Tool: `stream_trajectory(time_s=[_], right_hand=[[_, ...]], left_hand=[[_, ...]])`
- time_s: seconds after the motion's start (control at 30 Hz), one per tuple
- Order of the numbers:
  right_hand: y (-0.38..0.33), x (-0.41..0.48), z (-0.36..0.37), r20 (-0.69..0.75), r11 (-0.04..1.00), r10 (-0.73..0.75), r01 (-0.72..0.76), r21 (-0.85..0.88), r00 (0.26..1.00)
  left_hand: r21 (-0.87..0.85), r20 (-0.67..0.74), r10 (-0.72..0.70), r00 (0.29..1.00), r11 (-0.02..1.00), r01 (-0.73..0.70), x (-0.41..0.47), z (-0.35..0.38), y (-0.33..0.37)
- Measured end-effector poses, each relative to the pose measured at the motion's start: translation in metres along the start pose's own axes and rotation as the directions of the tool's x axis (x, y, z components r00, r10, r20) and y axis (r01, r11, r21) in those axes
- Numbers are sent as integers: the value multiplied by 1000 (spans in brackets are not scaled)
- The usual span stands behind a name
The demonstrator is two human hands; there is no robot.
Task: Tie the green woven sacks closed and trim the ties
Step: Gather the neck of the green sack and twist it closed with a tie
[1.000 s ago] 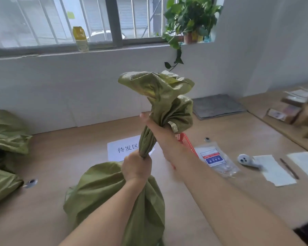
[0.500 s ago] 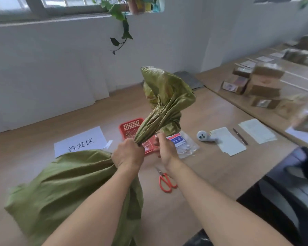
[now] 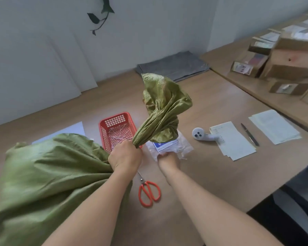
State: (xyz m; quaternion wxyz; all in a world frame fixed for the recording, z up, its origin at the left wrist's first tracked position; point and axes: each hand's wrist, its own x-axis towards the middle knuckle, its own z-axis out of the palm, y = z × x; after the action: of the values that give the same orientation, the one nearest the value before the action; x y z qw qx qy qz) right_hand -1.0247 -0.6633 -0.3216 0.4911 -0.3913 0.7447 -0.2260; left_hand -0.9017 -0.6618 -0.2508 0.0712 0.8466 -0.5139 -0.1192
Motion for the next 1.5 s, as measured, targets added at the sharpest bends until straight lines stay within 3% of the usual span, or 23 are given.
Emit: stream_trajectory(time_s=[0.2, 0.47, 0.6, 0.73, 0.87, 1.0, 1.13, 1.27, 1.33, 1.43, 1.5], right_hand=[[36, 59, -20, -50, 967, 42, -54, -250, 998], [61, 93, -8, -71, 782, -128, 57, -621, 989], [75, 93, -6, -42, 729, -263, 170, -663, 964], [81, 91, -3, -34, 751, -345, 255, -609, 938], [79, 80, -3, -31, 774, -314, 237, -587, 949], [97, 82, 12, 8, 626, -259, 174, -760, 966], [125, 94, 20, 7, 558, -334, 204, -805, 942], [105, 54, 3, 64, 471, -238, 173, -865, 969], [102, 45, -1, 81, 423, -260, 189, -886, 962], [86, 38, -8, 46, 442, -286, 175, -880, 957], [75, 30, -11, 18, 539, -241, 149, -829, 970]], left_hand=[[45, 13, -51, 999, 998, 50, 20, 32, 17], [78, 32, -91, 995, 993, 88, 36, 47, 22], [63, 38, -105, 994, 993, 103, 41, 46, 19], [61, 29, -99, 995, 993, 97, 43, 45, 17], [60, 33, -82, 996, 995, 80, 41, 50, 13], [55, 33, -69, 997, 996, 67, 36, 52, 8], [29, 27, -56, 998, 998, 56, 30, 49, 6], [29, 31, -28, 999, 999, 27, 20, 43, 2], [33, 32, -25, 999, 999, 24, 13, 38, -1], [31, 30, -19, 999, 999, 18, 4, 27, -4], [16, 30, -19, 999, 1000, 19, 1, 19, -6]])
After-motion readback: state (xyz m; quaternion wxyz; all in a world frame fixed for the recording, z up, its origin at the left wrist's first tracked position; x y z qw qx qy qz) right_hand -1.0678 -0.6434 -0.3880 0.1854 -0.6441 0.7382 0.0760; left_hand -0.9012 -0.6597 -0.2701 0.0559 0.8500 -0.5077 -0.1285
